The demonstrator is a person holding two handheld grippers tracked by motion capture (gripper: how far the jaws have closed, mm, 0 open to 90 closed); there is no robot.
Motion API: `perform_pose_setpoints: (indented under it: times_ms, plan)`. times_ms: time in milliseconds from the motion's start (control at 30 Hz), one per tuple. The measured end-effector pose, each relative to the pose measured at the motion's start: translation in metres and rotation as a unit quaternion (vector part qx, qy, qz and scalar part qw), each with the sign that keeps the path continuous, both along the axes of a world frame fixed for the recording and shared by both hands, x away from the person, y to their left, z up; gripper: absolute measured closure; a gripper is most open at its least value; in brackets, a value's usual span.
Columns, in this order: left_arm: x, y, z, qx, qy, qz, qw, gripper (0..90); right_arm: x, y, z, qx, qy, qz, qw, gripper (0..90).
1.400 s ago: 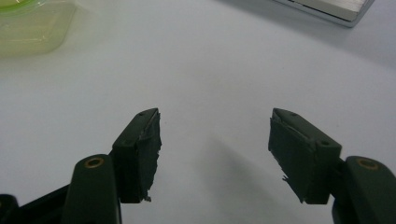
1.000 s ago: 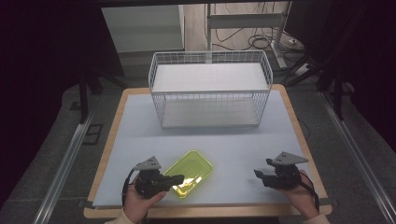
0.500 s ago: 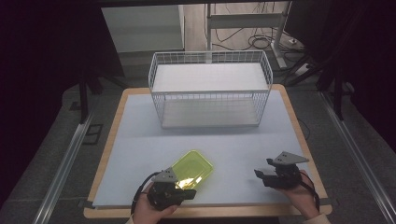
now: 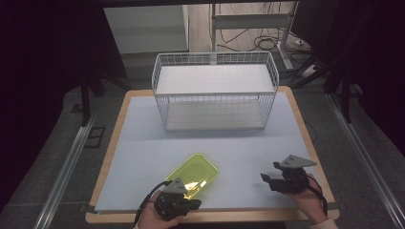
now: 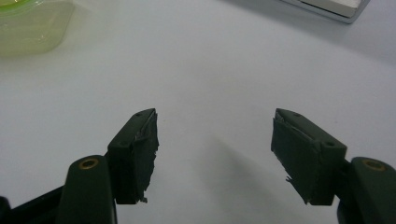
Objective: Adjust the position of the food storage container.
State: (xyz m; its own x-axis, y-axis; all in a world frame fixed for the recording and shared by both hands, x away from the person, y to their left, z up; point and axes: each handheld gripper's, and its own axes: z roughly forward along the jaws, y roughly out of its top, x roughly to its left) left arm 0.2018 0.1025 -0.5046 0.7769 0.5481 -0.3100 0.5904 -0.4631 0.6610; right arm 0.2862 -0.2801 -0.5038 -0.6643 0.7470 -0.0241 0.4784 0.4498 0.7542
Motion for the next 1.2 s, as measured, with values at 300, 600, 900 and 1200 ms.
perform_pose_setpoints:
  times_ms: [300, 600, 900, 1200]
  plan:
    - [0.001, 0.003, -0.001, 0.002, 0.004, 0.005, 1.0000, 89.8, 0.000, 0.000, 0.000, 0.000, 0.000, 0.000, 1.0000, 31.6]
    - [-0.001, 0.011, -0.005, 0.013, 0.008, 0.015, 0.9998, 89.8, 0.000, 0.000, 0.001, 0.006, 0.005, 0.003, 1.0000, 31.2]
    - [0.003, 0.023, -0.006, 0.016, 0.015, 0.029, 0.9993, 89.8, 0.000, -0.001, 0.000, 0.005, 0.005, 0.002, 1.0000, 31.2]
    - [0.006, 0.038, -0.007, 0.017, 0.015, 0.049, 0.9985, 89.7, 0.000, -0.001, 0.001, 0.005, 0.004, 0.002, 1.0000, 31.1]
